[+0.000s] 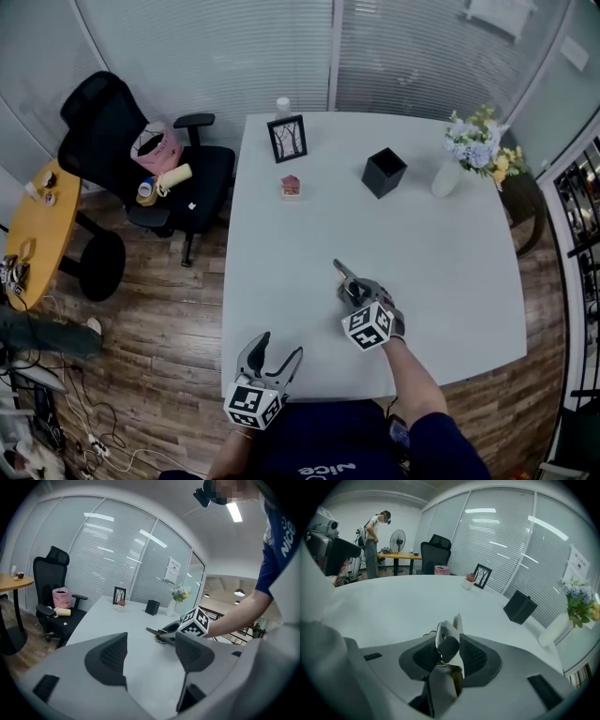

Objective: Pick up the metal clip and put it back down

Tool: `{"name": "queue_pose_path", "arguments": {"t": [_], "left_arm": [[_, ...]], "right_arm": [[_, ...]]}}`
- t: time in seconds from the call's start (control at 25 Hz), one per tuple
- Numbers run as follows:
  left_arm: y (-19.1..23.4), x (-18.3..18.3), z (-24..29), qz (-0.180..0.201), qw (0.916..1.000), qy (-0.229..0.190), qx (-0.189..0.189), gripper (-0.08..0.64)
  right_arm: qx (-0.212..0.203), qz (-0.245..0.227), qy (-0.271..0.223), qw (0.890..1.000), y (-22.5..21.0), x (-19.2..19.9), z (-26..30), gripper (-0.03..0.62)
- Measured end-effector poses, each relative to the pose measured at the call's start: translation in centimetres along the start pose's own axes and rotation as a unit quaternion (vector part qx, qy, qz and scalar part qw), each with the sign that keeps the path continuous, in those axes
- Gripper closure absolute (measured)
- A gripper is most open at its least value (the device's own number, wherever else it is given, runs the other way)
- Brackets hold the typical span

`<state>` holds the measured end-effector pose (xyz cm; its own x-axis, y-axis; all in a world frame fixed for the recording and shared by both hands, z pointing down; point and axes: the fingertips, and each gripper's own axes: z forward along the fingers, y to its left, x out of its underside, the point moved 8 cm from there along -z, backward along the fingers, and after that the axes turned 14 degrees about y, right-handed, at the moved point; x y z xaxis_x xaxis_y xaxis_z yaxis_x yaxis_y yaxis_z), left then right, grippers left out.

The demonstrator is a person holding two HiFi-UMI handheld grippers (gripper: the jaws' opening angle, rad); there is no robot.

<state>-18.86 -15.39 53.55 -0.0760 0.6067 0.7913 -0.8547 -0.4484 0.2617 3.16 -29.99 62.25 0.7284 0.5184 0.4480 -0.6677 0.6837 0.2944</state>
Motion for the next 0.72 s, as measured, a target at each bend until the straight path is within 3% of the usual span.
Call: {"name": "queue_pose_path", "arguments": {"t": [0.28, 0.6, 0.72], "left_arm": [[0.4, 0.4, 0.0, -0.007, 1.0, 0.002, 0.001, 0.241], [-0.5, 0.8, 0.3, 0.0, 0.9998, 0.001, 0.019, 0.241], [-1.3, 0.7, 0.6, 0.011, 0.9995, -0.001, 0.031, 0.241]], "right_arm": [[0.0, 0.048, 0.0, 0.999, 0.5, 0.8, -0.5, 0.307], [-0.018, 0.123, -0.079, 0.989, 1.5, 2.0, -5.9, 0.287], [-0.016, 0.131, -0.104, 0.986, 2.7, 3.2, -8.3, 0.287]]}}
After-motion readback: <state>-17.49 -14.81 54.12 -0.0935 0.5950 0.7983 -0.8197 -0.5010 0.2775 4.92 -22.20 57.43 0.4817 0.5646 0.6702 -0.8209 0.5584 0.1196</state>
